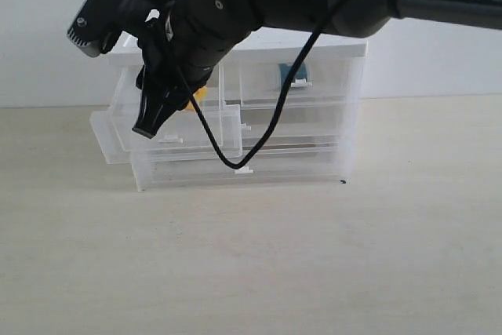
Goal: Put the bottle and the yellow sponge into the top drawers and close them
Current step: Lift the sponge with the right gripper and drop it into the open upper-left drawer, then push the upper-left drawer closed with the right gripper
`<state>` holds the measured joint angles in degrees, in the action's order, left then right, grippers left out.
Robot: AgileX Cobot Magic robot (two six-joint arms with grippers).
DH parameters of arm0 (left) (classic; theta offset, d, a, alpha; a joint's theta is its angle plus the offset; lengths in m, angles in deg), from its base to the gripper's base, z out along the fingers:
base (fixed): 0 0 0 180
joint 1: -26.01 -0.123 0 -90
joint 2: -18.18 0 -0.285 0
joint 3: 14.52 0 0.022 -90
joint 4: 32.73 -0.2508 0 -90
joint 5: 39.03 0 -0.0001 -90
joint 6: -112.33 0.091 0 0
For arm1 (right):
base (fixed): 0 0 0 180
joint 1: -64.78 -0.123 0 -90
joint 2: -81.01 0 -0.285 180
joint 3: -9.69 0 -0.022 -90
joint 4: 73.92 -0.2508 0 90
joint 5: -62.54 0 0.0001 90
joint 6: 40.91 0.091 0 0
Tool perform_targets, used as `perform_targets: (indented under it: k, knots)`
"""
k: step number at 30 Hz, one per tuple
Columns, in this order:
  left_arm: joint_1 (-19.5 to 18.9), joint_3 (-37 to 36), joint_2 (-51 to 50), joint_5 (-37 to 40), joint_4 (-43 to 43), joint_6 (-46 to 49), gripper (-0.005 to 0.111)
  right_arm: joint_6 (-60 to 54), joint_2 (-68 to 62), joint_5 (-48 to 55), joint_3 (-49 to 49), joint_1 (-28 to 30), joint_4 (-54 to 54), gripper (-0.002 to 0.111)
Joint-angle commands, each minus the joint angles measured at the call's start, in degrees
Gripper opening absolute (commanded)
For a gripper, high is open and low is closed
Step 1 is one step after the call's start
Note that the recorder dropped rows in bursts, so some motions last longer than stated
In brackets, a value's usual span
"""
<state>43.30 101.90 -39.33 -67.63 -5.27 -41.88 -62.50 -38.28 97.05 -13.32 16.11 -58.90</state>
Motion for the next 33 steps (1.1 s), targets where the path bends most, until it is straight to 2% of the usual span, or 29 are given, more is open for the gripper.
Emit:
perform_targets:
  k: [1,8,12,14,15,16,18,24,29,33]
  knots:
    - [-0.1,-0.2,0.2,-0.2,-0.3,-0.3,0.004,0.4,0.3,-2.5,-0.5,0.2,0.8,0.050]
    - [-0.1,-0.2,0.2,-0.1,-0.4,-0.3,0.004,1.9,1.1,-3.0,-0.5,0.2,2.4,0.048]
    - [-0.1,-0.2,0.2,-0.3,-0.4,-0.3,0.004,9.4,7.1,-1.6,-0.5,0.1,0.1,0.045]
    - [-0.1,-0.2,0.2,-0.3,-0.4,-0.3,0.004,10.8,10.9,1.8,-0.4,0.1,-6.6,0.022]
    - [-0.1,-0.2,0.2,-0.4,-0.4,-0.3,0.004,10.7,11.6,4.2,-0.4,0.1,-8.7,0.002]
    - [-0.1,-0.2,0.2,-0.4,-0.4,-0.3,0.004,10.7,11.6,6.0,-0.4,0.1,-10.0,0.000]
    - [-0.1,-0.2,0.2,-0.2,-0.4,-0.3,0.004,10.5,11.3,9.5,1.9,0.1,-12.9,0.000]
    - [-0.1,-0.2,0.2,0.9,-0.5,-0.5,0.004,8.1,11.7,4.0,14.0,0.1,-16.2,0.000]
    - [-0.1,-0.2,0.2,0.2,-0.5,-0.5,0.004,8.0,15.7,-5.5,20.3,0.1,-16.9,0.000]
    - [-0.1,-0.2,0.2,-0.2,-0.5,-1.0,0.004,6.7,16.6,-6.6,24.3,0.1,-25.6,0.000]
